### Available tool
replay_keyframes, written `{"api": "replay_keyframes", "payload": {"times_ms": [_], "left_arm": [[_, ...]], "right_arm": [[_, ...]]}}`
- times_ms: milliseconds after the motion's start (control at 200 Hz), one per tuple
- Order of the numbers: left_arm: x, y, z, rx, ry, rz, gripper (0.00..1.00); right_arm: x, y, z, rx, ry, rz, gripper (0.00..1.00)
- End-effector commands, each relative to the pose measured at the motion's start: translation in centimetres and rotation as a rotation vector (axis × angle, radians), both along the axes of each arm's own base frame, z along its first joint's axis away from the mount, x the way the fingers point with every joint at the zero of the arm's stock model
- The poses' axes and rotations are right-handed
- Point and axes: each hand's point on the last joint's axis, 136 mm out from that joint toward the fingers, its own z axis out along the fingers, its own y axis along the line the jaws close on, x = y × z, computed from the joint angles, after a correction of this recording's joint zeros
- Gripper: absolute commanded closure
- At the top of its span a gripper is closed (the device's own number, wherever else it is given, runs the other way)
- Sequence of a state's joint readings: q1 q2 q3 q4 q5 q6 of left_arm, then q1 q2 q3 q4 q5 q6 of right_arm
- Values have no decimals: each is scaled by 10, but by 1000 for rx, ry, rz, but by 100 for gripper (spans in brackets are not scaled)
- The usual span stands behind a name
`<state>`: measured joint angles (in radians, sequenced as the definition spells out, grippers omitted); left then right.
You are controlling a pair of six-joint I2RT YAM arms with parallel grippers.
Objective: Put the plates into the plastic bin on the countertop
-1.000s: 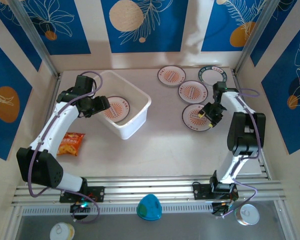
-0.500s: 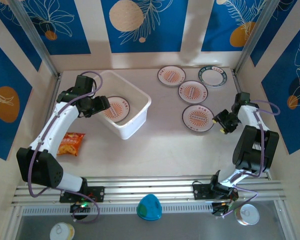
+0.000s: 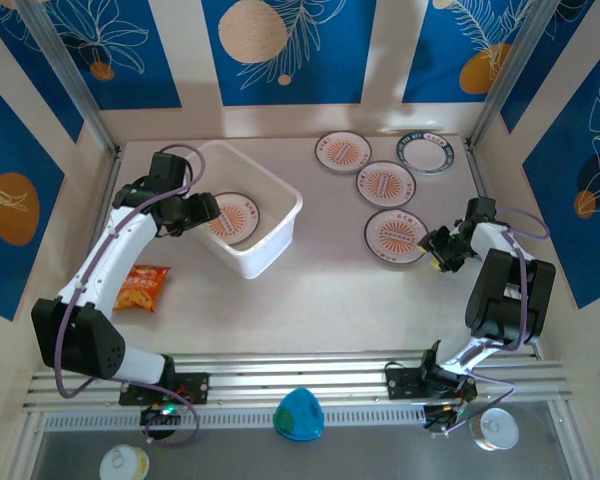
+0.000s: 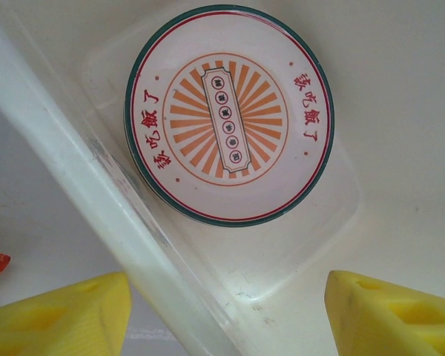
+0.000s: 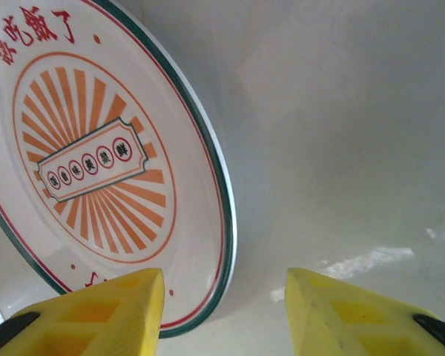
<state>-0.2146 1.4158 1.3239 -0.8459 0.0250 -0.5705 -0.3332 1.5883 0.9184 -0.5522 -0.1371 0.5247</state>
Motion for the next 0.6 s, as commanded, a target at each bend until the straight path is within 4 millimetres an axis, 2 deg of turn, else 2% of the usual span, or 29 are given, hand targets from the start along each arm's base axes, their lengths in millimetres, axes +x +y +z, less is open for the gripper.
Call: {"api": "replay_keyframes", "payload": {"times_ms": [0, 370, 595], "left_arm": [[-4, -9, 4, -25, -17, -18, 30], [-7, -11, -1, -24, -10, -14, 30], [-5, -12, -1, -25, -10, -10, 30]], "right_arm": [[3, 8, -8, 41, -7, 25, 54], [6, 15, -23, 23, 25, 54, 58], [9, 18, -25, -4, 48, 80, 67]]}}
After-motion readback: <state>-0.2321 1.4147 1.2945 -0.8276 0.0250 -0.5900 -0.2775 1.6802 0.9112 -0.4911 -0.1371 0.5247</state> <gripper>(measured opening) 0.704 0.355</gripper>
